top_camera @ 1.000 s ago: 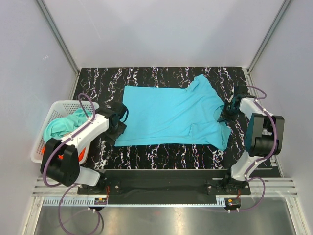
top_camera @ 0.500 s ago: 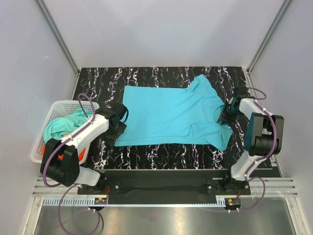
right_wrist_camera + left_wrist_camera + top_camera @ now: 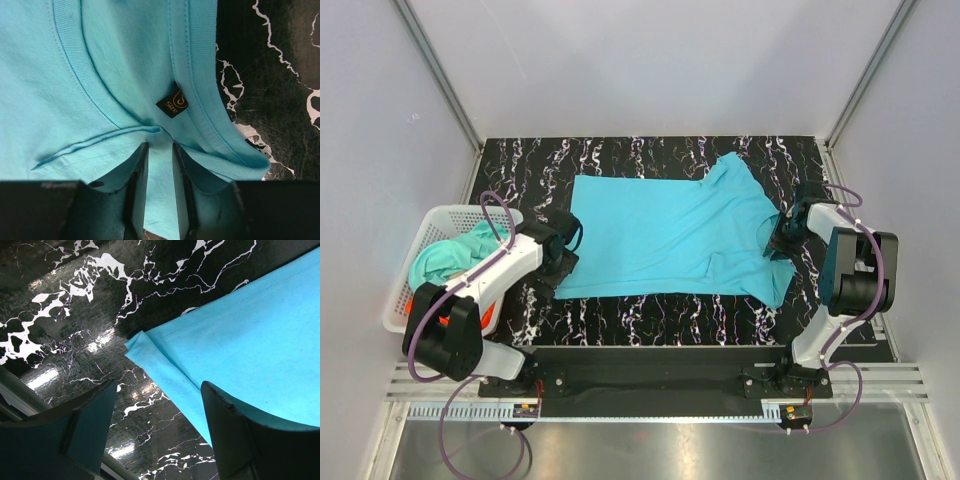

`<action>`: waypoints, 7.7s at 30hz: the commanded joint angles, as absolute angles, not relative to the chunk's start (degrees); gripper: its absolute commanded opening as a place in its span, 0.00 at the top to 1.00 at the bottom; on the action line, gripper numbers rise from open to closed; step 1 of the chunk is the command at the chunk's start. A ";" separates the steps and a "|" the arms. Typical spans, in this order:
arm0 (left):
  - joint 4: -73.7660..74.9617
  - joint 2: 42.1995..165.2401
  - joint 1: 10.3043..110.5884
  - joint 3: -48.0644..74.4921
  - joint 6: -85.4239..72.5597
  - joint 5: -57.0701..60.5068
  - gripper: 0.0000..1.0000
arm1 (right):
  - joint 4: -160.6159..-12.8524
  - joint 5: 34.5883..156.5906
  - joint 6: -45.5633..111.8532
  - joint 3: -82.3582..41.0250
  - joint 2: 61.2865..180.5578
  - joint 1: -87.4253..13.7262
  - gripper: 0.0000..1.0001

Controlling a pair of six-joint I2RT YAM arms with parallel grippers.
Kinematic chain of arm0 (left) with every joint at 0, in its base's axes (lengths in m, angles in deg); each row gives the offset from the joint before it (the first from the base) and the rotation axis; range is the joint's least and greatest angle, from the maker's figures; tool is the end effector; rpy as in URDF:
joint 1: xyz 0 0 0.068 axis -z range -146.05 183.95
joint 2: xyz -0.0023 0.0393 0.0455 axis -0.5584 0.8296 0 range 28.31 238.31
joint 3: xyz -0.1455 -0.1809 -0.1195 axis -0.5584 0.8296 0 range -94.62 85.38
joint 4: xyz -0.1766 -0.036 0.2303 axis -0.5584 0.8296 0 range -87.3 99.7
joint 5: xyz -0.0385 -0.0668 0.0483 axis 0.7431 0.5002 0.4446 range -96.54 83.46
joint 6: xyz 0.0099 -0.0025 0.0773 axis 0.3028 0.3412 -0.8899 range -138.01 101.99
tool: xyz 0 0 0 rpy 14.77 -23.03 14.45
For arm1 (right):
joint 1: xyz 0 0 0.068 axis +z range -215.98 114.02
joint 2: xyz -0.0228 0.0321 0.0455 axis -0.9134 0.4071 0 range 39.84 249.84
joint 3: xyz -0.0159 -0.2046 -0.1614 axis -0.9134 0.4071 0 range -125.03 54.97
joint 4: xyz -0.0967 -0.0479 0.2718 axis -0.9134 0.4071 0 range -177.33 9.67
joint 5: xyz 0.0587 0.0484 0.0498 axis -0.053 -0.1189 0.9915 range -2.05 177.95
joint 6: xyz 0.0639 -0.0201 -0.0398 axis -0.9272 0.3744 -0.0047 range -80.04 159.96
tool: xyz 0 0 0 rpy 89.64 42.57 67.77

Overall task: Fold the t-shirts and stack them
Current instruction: Flatten the tshirt out, then fold the tshirt

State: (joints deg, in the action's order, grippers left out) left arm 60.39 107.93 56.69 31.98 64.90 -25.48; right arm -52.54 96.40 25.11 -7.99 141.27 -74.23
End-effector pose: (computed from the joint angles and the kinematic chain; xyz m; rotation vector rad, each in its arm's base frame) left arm 0.2527 -0.0826 0.1560 -1.4300 2.4191 0.1637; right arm 0.3627 -0.0427 0.1006 0.5401 2.7980 0.2343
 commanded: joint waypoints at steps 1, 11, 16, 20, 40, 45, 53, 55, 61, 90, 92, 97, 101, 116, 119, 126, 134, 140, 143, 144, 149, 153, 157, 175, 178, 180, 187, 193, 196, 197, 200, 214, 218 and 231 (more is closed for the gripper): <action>59.30 107.68 56.45 32.47 64.69 -27.55 0.27 | -52.18 94.81 24.84 -9.81 138.81 -73.89 0.67; 58.69 108.21 56.45 32.74 64.78 -27.37 0.26 | -53.58 93.66 26.07 -11.21 141.70 -73.89 0.68; 58.77 108.29 56.45 32.65 64.69 -27.46 0.27 | -54.63 93.84 26.51 -11.48 142.76 -73.89 0.72; 58.69 108.64 56.45 32.56 64.61 -27.72 0.27 | -55.25 93.75 26.69 -11.48 142.67 -73.89 0.77; 60.45 108.91 56.45 30.63 65.13 -28.96 0.27 | -51.12 93.84 25.28 -13.33 139.60 -73.71 0.94; 60.27 109.17 56.45 31.15 64.96 -28.34 0.27 | -52.08 94.72 25.46 -11.48 138.37 -73.45 1.00; 59.40 108.82 56.45 32.82 67.59 -25.54 0.33 | -51.21 96.12 24.67 -11.65 133.80 -73.10 1.00; 60.00 109.70 56.36 32.91 68.64 -24.83 0.35 | -51.29 97.17 24.58 -11.74 132.22 -73.10 1.00; 59.22 111.54 56.36 33.70 73.21 -23.07 0.37 | -51.12 99.02 25.02 -12.01 128.97 -73.01 1.00; 62.91 120.33 54.34 28.52 76.74 -26.76 0.51 | -52.35 102.36 26.60 -11.13 126.59 -72.83 1.00; 62.82 120.34 54.34 28.43 76.65 -26.67 0.53 | -52.44 102.36 26.60 -10.95 126.68 -72.83 1.00; 62.91 121.04 54.34 28.34 75.77 -26.49 0.57 | -52.17 102.01 26.60 -11.39 127.03 -72.83 1.00; 62.91 121.57 54.34 28.69 75.50 -25.97 0.54 | -51.91 101.92 26.78 -11.92 126.77 -72.83 1.00; 62.55 122.36 54.34 28.34 74.19 -25.18 0.89 | -51.12 101.40 26.86 -12.27 125.89 -72.83 1.00; 62.99 122.27 54.34 27.99 73.84 -25.26 0.90 | -51.03 101.31 26.78 -12.09 125.27 -72.74 1.00; 62.83 121.22 54.42 27.81 72.78 -24.57 1.00 | -50.42 101.31 26.34 -12.36 124.22 -72.48 1.00; 57.28 117.08 54.34 31.59 70.85 -23.77 0.82 | -49.89 101.13 26.07 -11.13 121.58 -72.39 1.00; 57.02 116.21 54.34 32.56 70.75 -23.86 1.00 | -49.10 101.31 26.16 -11.21 120.35 -72.30 1.00; 56.67 115.68 54.34 32.91 70.67 -23.77 1.00 | -48.83 100.69 26.42 -10.69 119.12 -72.30 1.00; 56.75 115.50 54.34 32.74 70.58 -23.86 1.00 | -49.09 100.61 26.34 -10.43 118.77 -72.30 1.00; 58.51 114.80 54.34 30.98 69.97 -25.88 1.00 | -49.71 101.04 25.81 -10.25 118.33 -72.30 1.00; 58.25 114.10 54.34 30.10 70.05 -26.23 1.00 | -49.80 101.13 26.07 -10.77 117.10 -72.22 1.00; 56.84 113.74 54.34 29.93 69.27 -25.53 1.00 | -49.63 100.61 26.51 -10.95 115.08 -72.22 1.00; 57.54 111.63 54.51 25.97 67.07 -29.39 1.00 | -48.57 97.79 26.34 -12.71 112.44 -72.04 1.00; 57.02 111.46 54.51 25.62 65.84 -29.48 1.00 | -48.83 97.62 26.69 -12.45 112.26 -72.13 1.00; 56.76 111.55 54.60 25.44 65.57 -29.66 1.00 | -49.36 97.53 26.86 -12.10 111.83 -72.13 1.00; 55.61 111.55 54.78 24.57 63.47 -31.33 1.00 | -51.12 96.21 28.09 -11.74 109.19 -72.13 1.00; 53.77 111.46 55.04 22.28 59.34 -32.99 1.00 | -54.71 95.95 29.68 -9.11 105.77 -72.13 1.00; 53.42 111.20 55.22 21.93 58.72 -34.31 1.00 | -58.05 96.38 30.11 -7.70 104.45 -72.13 1.00; 52.98 111.02 55.22 21.93 58.28 -34.66 1.00 | -58.15 96.56 30.20 -7.87 104.44 -72.13 1.00; 51.48 111.28 55.22 21.75 56.52 -35.98 1.00 | -57.89 96.30 30.64 -8.66 104.71 -72.13 1.00; 44.71 117.17 55.30 16.22 46.41 -37.30 1.00 | -63.51 97.09 33.71 -8.31 106.46 -72.13 1.00; 45.15 120.15 55.30 14.37 45.45 -38.01 1.00 | -63.60 97.00 34.42 -9.98 108.13 -72.13 1.00; 47.17 129.65 55.30 6.90 43.51 -38.01 1.00 | -64.56 95.16 35.04 -8.84 111.12 -72.13 1.00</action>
State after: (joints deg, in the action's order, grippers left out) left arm 46.91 128.65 55.12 10.14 44.73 -35.82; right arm -61.27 96.35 34.18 -8.04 110.67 -72.44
